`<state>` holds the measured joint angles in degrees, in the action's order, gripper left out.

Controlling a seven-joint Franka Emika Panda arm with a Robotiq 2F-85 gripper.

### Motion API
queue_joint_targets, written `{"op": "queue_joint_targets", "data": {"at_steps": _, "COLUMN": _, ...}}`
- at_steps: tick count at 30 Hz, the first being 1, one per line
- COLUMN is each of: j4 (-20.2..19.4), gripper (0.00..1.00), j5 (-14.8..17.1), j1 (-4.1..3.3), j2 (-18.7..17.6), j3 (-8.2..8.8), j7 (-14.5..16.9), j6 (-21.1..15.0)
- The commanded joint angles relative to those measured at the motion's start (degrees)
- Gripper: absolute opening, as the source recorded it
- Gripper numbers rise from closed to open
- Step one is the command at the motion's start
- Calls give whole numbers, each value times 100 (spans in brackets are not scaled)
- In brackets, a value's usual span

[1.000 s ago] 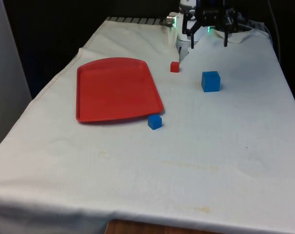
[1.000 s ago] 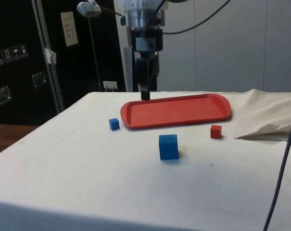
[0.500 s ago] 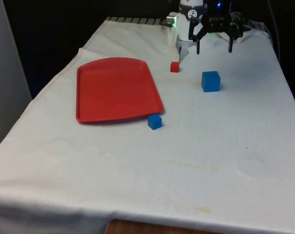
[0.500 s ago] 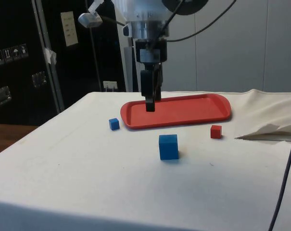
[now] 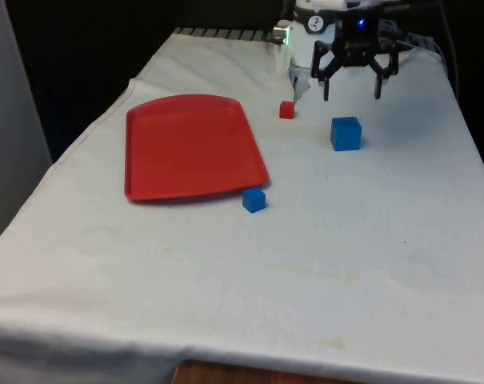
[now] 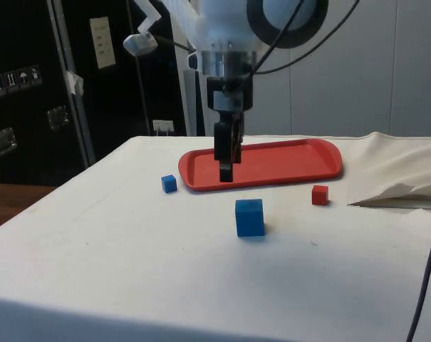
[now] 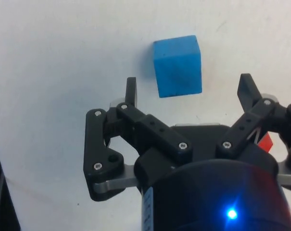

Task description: Pick up the largest block and place it onto the tray.

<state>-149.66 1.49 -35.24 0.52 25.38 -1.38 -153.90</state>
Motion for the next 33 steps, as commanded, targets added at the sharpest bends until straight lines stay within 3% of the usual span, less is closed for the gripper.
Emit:
{"op": "queue_joint_targets", "data": {"at_steps": 1, "j4": -92, "gripper": 100, "j5": 29, "j1": -6, "j2": 6, "j3": -6, "j7": 6, "j6": -201}}
{"op": "queue_joint_targets", "data": {"at_steps": 4, "j4": -229, "gripper": 100, "j5": 11, "j1": 0, "j2": -23, "j3": -6, "j7": 34, "j6": -430}}
{"op": "queue_joint_targets", "data": {"at_steps": 5, "j4": -183, "gripper": 100, "j5": 0, "j1": 0, "j2": -23, "j3": -6, "j7": 17, "j6": -321}}
{"op": "queue_joint_targets", "data": {"at_steps": 12, "j4": -447, "gripper": 100, "j5": 29, "j1": 0, "j2": -29, "j3": -17, "j7": 178, "j6": -676}}
{"op": "queue_joint_targets", "data": {"at_steps": 13, "j4": -395, "gripper": 100, "j5": 0, "j1": 6, "j2": -40, "j3": -6, "j7": 149, "j6": -579}}
{"op": "queue_joint_targets", "data": {"at_steps": 22, "j4": -602, "gripper": 100, "j5": 138, "j1": -11, "j2": -206, "j3": -92, "j7": 355, "j6": -1014}}
{"op": "queue_joint_targets", "data": {"at_steps": 23, "j4": -561, "gripper": 100, "j5": 0, "j1": 6, "j2": -258, "j3": -52, "j7": 269, "j6": -968}}
{"op": "queue_joint_targets", "data": {"at_steps": 24, "j4": -596, "gripper": 100, "j5": 143, "j1": -11, "j2": -241, "j3": -103, "j7": 355, "j6": -1043}}
{"op": "queue_joint_targets", "data": {"at_steps": 30, "j4": -590, "gripper": 100, "j5": 178, "j1": 0, "j2": -458, "j3": -235, "j7": 344, "j6": -1261}}
{"op": "queue_joint_targets", "data": {"at_steps": 31, "j4": -556, "gripper": 100, "j5": 17, "j1": 6, "j2": -493, "j3": -166, "j7": 264, "j6": -1197}}
{"op": "queue_joint_targets", "data": {"at_steps": 33, "j4": -590, "gripper": 100, "j5": 201, "j1": 11, "j2": -516, "j3": -269, "j7": 350, "j6": -1306}}
